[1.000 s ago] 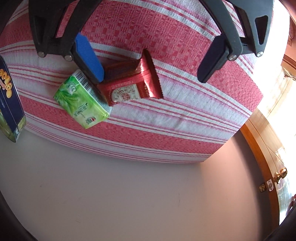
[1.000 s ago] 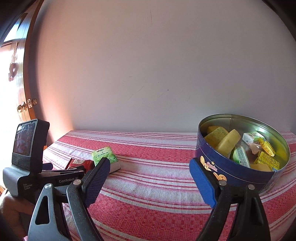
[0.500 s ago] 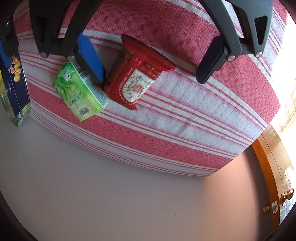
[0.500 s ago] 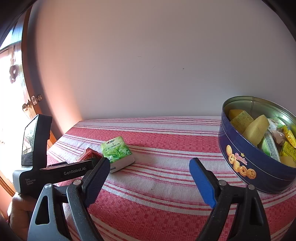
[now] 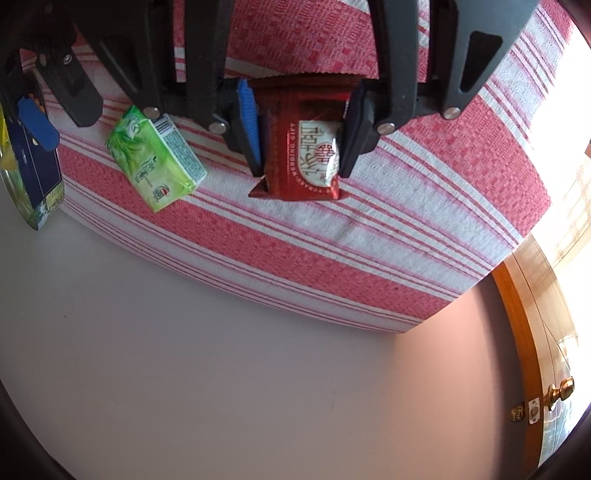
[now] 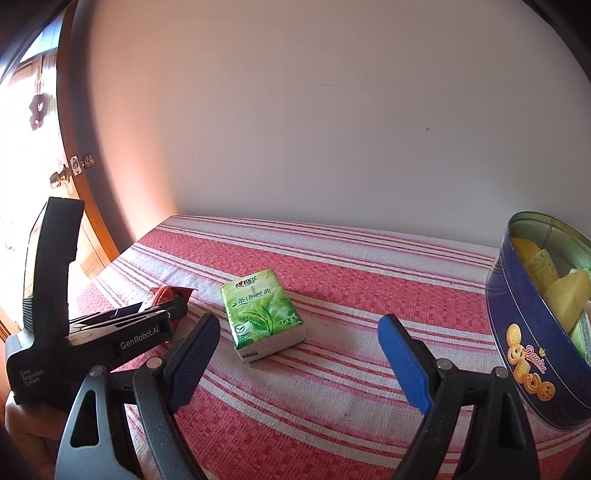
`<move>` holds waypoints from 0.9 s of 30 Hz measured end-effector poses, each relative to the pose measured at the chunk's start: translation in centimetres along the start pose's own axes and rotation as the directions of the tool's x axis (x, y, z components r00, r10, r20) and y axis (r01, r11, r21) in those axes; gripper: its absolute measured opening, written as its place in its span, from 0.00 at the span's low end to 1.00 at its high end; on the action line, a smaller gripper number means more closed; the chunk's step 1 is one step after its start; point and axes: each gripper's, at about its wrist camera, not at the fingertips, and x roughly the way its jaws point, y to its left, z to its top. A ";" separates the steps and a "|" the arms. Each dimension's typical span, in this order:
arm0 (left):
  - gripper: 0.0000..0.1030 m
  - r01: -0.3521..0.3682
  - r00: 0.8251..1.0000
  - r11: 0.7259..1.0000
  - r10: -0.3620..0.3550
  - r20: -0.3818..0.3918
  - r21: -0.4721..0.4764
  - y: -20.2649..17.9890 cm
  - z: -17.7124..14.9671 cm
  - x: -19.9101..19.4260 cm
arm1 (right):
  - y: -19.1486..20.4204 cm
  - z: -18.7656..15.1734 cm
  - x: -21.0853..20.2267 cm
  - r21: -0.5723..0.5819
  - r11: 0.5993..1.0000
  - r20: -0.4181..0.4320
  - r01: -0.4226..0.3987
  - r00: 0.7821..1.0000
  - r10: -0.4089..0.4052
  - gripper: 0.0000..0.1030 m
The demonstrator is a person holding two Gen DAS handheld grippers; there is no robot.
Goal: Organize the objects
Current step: 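Grasp the red wrapped snack with the left gripper while the right gripper approaches the green tissue pack, then lift the red snack with the left gripper while the right gripper grasps the green tissue pack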
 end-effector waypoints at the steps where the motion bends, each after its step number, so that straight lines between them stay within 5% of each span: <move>1: 0.37 -0.031 0.999 0.999 0.030 0.028 0.008 0.1 0.1 -0.5 | 0.2 0.2 0.4 -0.006 1.000 -0.010 -0.001 1.000 0.001 0.87; 5: 0.37 -0.190 0.971 0.981 0.183 0.155 0.032 0.7 0.6 -2.5 | 1.4 1.1 2.4 -0.046 0.999 -0.039 0.006 0.999 -0.007 0.87; 9: 0.37 -0.259 0.944 0.966 0.247 0.218 0.026 1.3 1.1 -3.3 | 2.5 2.0 5.6 -0.087 0.996 -0.120 0.019 0.992 -0.029 0.87; 12: 0.37 -0.254 0.948 0.967 0.244 0.204 0.020 1.8 1.2 -3.0 | 2.8 2.2 7.0 -0.089 0.996 -0.181 0.021 0.983 -0.037 0.85; 14: 0.37 -0.247 0.949 0.969 0.238 0.206 0.019 1.4 1.2 -3.8 | 3.0 2.1 8.0 -0.099 0.995 -0.222 0.021 0.974 -0.042 0.62; 16: 0.37 -0.240 0.950 0.971 0.231 0.209 0.018 2.4 1.6 -2.1 | 2.8 1.9 8.2 -0.095 0.995 -0.242 0.021 0.969 -0.043 0.56; 20: 0.37 -0.210 0.958 0.978 0.203 0.203 0.015 2.9 1.8 -1.2 | 2.1 1.5 7.6 -0.065 0.998 -0.233 0.022 0.972 -0.037 0.53; 27: 0.37 -0.134 0.964 0.990 0.123 0.235 0.033 1.5 0.9 -2.1 | -0.3 0.2 1.1 -0.021 0.997 -0.020 0.079 0.997 -0.079 0.53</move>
